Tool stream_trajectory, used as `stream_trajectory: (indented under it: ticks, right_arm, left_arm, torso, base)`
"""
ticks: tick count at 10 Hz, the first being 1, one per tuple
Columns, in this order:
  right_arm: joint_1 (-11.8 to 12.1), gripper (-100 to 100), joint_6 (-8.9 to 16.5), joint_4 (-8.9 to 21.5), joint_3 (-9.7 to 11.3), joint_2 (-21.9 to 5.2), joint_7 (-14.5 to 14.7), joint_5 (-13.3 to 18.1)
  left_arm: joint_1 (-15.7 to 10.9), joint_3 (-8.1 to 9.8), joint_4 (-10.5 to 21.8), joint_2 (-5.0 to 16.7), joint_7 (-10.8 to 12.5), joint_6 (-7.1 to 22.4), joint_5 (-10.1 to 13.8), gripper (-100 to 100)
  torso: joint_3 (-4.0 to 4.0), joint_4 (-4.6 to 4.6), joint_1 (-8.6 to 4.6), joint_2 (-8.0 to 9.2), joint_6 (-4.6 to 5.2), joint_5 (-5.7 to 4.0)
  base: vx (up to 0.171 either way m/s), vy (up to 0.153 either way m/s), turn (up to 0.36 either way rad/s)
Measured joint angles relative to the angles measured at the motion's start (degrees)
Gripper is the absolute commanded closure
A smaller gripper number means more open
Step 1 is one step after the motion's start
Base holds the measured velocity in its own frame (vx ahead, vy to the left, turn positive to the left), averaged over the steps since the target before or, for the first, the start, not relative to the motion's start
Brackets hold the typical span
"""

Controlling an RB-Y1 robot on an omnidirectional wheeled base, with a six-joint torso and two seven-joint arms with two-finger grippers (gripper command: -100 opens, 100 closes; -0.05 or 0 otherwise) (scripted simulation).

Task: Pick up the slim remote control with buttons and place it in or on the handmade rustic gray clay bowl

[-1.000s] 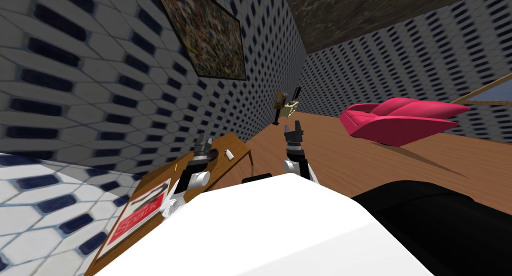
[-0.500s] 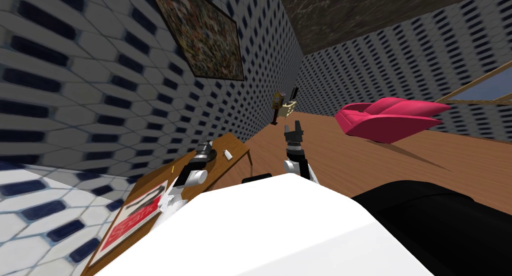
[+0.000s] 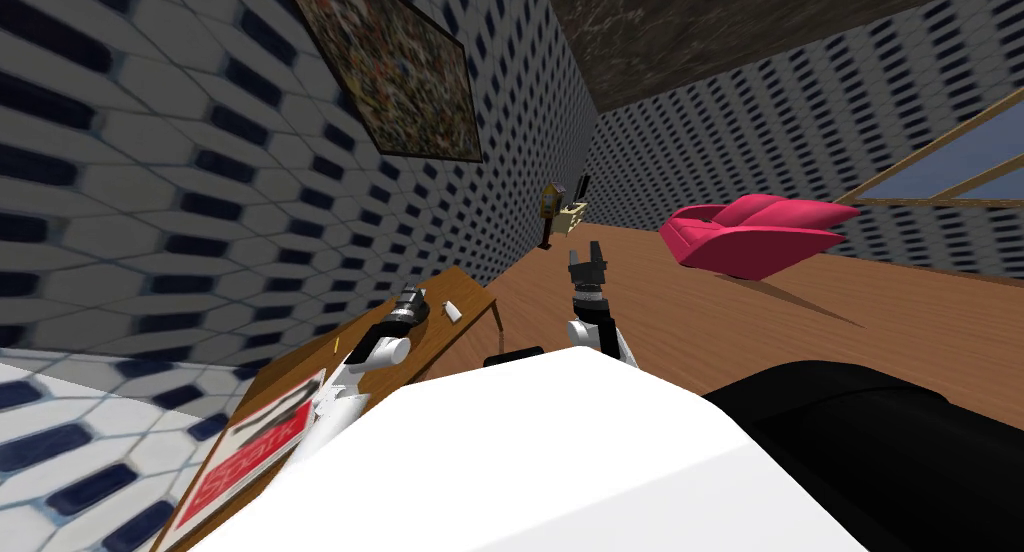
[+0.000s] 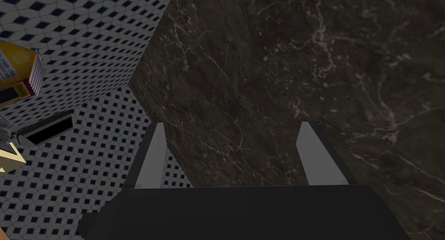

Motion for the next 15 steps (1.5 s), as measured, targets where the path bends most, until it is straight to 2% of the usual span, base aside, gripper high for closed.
stream_trajectory:
  ticks: [2, 3, 5, 7, 10, 11, 12, 13, 14, 15]
  right_arm:
    - [0.00, 0, 0.00, 0.00, 0.00, 0.00, 0.00, 0.00]
    - [0.00, 0, 0.00, 0.00, 0.00, 0.00, 0.00, 0.00]
    - [0.00, 0, 0.00, 0.00, 0.00, 0.00, 0.00, 0.00]
    - [0.00, 0, 0.00, 0.00, 0.00, 0.00, 0.00, 0.00]
    - [0.00, 0, 0.00, 0.00, 0.00, 0.00, 0.00, 0.00]
    - [0.00, 0, 0.00, 0.00, 0.00, 0.00, 0.00, 0.00]
    - [0.00, 0, 0.00, 0.00, 0.00, 0.00, 0.00, 0.00]
    - [0.01, 0, 0.00, 0.00, -0.01, 0.00, 0.00, 0.00]
    - [0.00, 0, 0.00, 0.00, 0.00, 0.00, 0.00, 0.00]
    - [0.01, 0, 0.00, 0.00, -0.01, 0.00, 0.00, 0.00]
  left_arm:
    - [-0.80, -0.37, 2.18, 1.36, -1.98, 2.92, 2.30, -100]
    - [-1.30, -0.48, 3.42, 1.73, -2.16, 3.23, 2.64, -100]
    - [-2.47, -1.25, 6.91, 3.80, -3.52, 5.22, 5.14, -100]
    - [-2.80, -1.43, 8.85, 4.89, -5.47, 8.41, 7.33, -100]
    - [-3.84, -2.53, 13.08, 7.95, -8.03, 12.54, 11.45, -100]
    - [-4.74, -2.60, 14.26, 7.98, -8.74, 14.53, 11.93, -100]
    - [-5.23, -3.71, 16.52, 9.72, -9.66, 15.89, 13.84, -100]
    - [-4.89, -3.83, 17.19, 9.88, -10.31, 16.93, 14.54, -100]
    - [-5.79, -4.48, 19.16, 10.83, -11.18, 18.73, 15.84, -100]
    - [-5.35, -4.48, 19.50, 11.41, -11.65, 20.15, 16.75, -100]
  torso:
    - [-0.01, 0.00, 0.01, -0.01, 0.00, 0.00]
    - [-0.01, 0.00, 0.02, -0.02, -0.01, 0.00]
    - [-0.02, -0.01, 0.03, -0.04, -0.01, 0.01]
    - [-0.02, -0.01, 0.03, -0.04, -0.01, 0.00]
    - [-0.04, -0.01, 0.06, -0.08, 0.02, 0.01]
    - [-0.05, -0.02, 0.06, -0.08, 0.00, 0.02]
    - [-0.06, -0.02, 0.09, -0.10, 0.03, 0.01]
    - [-0.05, -0.02, 0.09, -0.08, -0.02, 0.02]
    - [-0.06, -0.02, 0.09, -0.11, 0.02, 0.02]
    - [-0.05, -0.02, 0.08, -0.09, -0.02, 0.02]
  base:
    - [-0.002, -0.001, -0.033]
    - [0.001, -0.004, -0.158]
    - [0.003, 0.000, -0.101]
    - [0.006, 0.004, -0.129]
    - [0.011, 0.011, -0.102]
    - [0.018, 0.016, -0.227]
    - [0.015, 0.021, -0.107]
    - [0.018, 0.018, -0.158]
    - [0.017, 0.019, -0.118]
    - [0.025, 0.023, -0.197]
